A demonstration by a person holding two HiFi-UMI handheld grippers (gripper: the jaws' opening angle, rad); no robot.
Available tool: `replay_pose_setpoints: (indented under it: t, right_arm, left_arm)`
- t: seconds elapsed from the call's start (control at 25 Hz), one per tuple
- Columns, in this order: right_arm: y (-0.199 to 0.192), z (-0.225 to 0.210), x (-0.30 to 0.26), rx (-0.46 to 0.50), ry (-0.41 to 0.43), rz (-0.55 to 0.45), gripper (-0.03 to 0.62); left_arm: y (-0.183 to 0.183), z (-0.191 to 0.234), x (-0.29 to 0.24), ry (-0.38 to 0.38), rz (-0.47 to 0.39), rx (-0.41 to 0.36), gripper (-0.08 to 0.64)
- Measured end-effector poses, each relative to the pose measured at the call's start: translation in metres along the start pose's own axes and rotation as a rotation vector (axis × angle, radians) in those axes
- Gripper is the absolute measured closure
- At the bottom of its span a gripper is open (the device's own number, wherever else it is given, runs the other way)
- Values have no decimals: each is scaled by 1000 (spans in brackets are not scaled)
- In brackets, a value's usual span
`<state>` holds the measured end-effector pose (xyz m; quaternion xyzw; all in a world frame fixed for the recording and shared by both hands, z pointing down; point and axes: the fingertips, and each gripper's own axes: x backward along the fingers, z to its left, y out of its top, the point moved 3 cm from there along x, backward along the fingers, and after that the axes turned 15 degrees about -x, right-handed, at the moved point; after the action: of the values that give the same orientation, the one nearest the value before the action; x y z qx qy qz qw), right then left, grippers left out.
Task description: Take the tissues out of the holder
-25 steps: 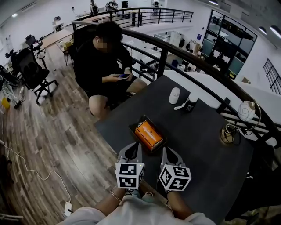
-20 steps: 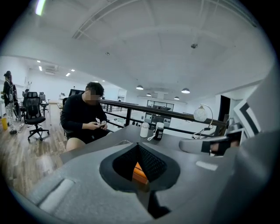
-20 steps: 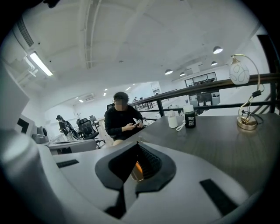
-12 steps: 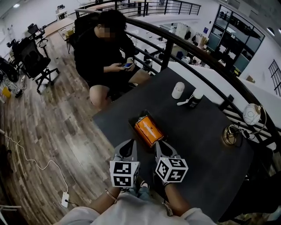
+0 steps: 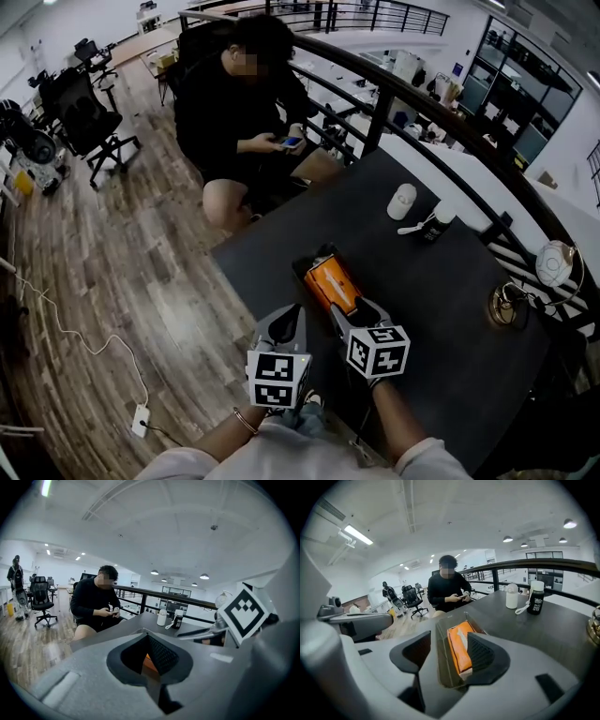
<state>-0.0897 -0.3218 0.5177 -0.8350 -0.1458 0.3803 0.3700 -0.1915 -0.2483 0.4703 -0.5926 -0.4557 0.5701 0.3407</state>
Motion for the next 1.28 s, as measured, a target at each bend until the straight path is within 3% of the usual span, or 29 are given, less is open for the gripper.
replay_pose_setpoints:
  t: [0.28,0.6,0.92,1.12,1.28]
  right_arm:
    - [5,-16,-42,141,-44,139,307]
    - [-12,-23,-82,266,-90,297,301]
    - [-26,-37,-96,374,-222,443,302]
    - [-33,-39,-105,371,-257,498,319]
    - [-29,-38,-104,366,-248,501,368]
  left_arm:
    - [-6,4,-20,-13,15,19,572]
    - [-36,22,-40,5,61,67,572]
    - [-57,40,-48,31,97,124,572]
    - [-65,48,-51,33,105,135,572]
    - [-66,54,-51,39,109,148,572]
